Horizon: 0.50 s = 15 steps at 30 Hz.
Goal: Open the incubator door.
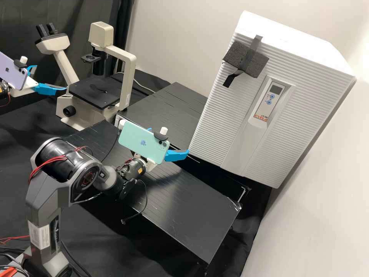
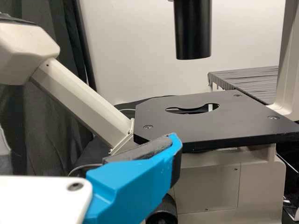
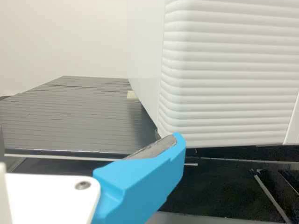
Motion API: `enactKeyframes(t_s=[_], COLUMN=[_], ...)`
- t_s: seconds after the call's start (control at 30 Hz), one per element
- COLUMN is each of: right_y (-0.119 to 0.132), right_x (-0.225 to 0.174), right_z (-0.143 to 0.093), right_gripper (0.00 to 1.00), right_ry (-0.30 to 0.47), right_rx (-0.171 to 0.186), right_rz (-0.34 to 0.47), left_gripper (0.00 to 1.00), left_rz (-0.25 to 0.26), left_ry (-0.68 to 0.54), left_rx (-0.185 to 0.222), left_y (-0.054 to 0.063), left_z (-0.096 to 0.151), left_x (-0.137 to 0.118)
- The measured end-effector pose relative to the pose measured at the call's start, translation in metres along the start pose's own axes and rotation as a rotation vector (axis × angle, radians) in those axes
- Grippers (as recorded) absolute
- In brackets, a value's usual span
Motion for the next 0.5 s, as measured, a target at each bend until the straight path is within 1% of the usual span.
enactKeyframes(t_s=[0.37,0.5], right_y=[0.001,0.013], right_x=[0.000,-0.005], right_z=[0.001,0.001], right_gripper=[1.00,1.00], right_ry=[-0.003,0.000], right_rx=[-0.001,-0.005], right_rz=[0.002,0.036], left_gripper=[1.00,1.00], left_rz=[0.000,0.000], left_ry=[0.000,0.000], left_rx=[0.000,0.000], left_y=[0.000,0.000], left_z=[0.000,0.000], left_x=[0.000,0.000])
